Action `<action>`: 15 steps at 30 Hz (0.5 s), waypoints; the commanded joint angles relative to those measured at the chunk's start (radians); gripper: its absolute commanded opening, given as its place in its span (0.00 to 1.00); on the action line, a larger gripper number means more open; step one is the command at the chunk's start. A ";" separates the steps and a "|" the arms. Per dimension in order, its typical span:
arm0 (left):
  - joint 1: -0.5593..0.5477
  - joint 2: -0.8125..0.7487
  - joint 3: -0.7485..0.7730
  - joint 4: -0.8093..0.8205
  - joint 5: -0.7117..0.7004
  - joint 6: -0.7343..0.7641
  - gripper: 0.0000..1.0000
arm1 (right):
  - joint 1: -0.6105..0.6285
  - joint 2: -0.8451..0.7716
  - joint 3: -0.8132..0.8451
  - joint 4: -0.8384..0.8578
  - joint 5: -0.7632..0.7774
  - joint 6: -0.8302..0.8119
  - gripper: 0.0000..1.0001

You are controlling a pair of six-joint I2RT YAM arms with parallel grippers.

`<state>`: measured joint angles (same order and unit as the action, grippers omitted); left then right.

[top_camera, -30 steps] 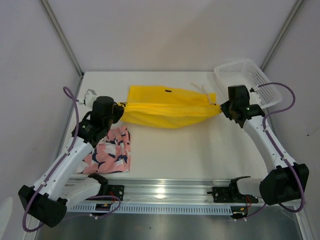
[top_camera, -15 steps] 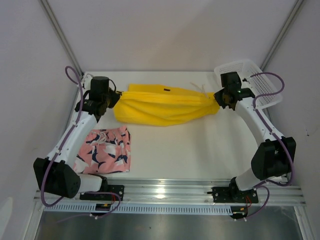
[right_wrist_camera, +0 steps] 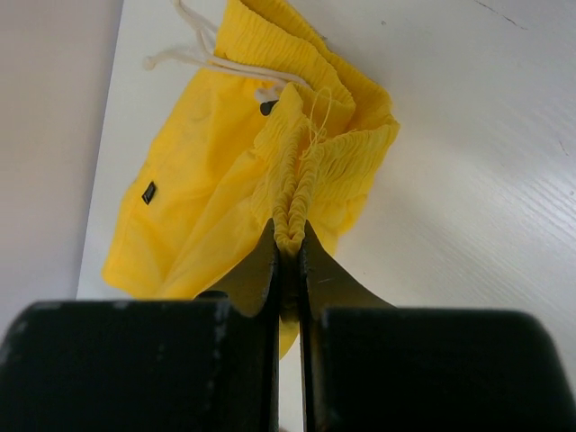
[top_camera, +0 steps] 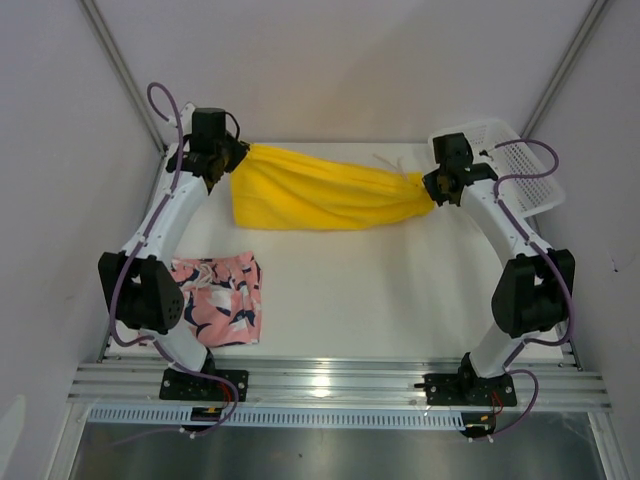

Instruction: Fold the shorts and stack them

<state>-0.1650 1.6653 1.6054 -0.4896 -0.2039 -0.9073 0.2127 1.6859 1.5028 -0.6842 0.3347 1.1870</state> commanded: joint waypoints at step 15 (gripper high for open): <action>0.064 -0.133 -0.059 0.200 -0.026 0.031 0.00 | -0.039 0.003 0.056 0.101 0.041 -0.009 0.00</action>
<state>-0.1375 1.6436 1.5669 -0.3504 -0.1902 -0.9054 0.1974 1.7687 1.5925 -0.5831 0.3077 1.1946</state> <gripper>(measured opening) 0.003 0.042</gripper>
